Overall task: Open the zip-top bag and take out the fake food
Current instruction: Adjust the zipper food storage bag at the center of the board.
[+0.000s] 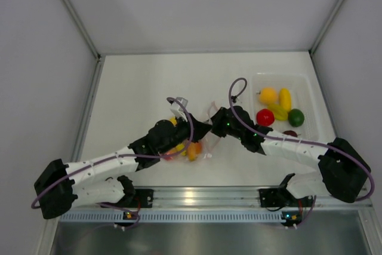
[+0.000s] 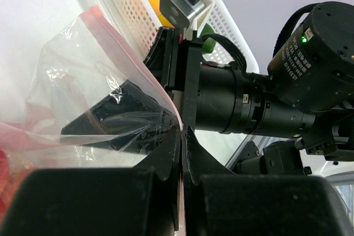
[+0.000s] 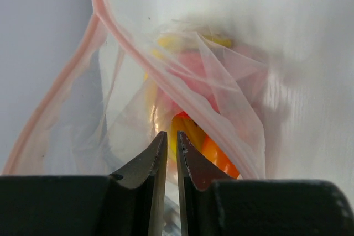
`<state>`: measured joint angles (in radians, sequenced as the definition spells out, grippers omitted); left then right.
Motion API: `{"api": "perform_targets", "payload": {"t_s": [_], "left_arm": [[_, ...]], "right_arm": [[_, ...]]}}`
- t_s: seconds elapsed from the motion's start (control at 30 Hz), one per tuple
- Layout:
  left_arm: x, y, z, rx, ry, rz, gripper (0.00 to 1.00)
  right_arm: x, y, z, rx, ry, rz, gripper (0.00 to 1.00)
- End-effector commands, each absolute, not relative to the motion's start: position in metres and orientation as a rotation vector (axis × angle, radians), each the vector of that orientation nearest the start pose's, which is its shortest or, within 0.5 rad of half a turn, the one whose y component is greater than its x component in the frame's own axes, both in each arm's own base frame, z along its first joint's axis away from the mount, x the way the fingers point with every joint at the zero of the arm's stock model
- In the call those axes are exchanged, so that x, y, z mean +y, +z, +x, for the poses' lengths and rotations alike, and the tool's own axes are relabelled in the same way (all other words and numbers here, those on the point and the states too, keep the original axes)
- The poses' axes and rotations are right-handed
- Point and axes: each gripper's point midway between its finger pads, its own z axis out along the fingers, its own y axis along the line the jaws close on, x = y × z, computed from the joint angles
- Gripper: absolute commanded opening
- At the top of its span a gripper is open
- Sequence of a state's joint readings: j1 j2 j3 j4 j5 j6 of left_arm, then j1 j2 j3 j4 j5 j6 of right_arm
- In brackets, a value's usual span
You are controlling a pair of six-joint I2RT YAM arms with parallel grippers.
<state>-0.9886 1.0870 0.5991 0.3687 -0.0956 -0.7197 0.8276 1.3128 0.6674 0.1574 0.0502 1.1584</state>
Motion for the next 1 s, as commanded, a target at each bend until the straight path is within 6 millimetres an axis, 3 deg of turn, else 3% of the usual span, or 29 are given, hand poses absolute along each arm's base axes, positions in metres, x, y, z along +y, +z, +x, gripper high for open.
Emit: {"api": "perform_targets", "payload": {"t_s": [0.0, 0.2, 0.3, 0.33, 0.57, 0.7, 0.97], "left_arm": [[-0.323, 0.243, 0.205, 1.754, -1.205, 0.105, 0.0], [-0.314, 0.238, 0.206, 1.752, -1.181, 0.078, 0.0], [-0.317, 0.234, 0.204, 1.763, -1.179, 0.099, 0.0], [-0.317, 0.233, 0.204, 1.766, -1.178, 0.104, 0.0], [-0.327, 0.236, 0.207, 1.763, -1.167, 0.161, 0.0], [-0.331, 0.247, 0.206, 1.731, -1.168, 0.212, 0.0], [-0.333, 0.243, 0.203, 1.738, -1.171, 0.246, 0.0]], "right_arm": [[0.312, 0.167, 0.271, 2.085, 1.184, 0.53, 0.13], [0.302, 0.168, 0.277, 2.043, 1.25, 0.627, 0.11], [0.308, 0.174, 0.275, 2.064, 1.25, 0.558, 0.11], [0.311, 0.184, 0.279, 2.057, 1.246, 0.532, 0.11], [0.331, 0.184, 0.27, 2.118, 1.157, 0.391, 0.08], [0.346, 0.166, 0.262, 2.178, 1.184, 0.355, 0.07], [0.352, 0.15, 0.266, 2.232, 1.125, 0.31, 0.04]]}}
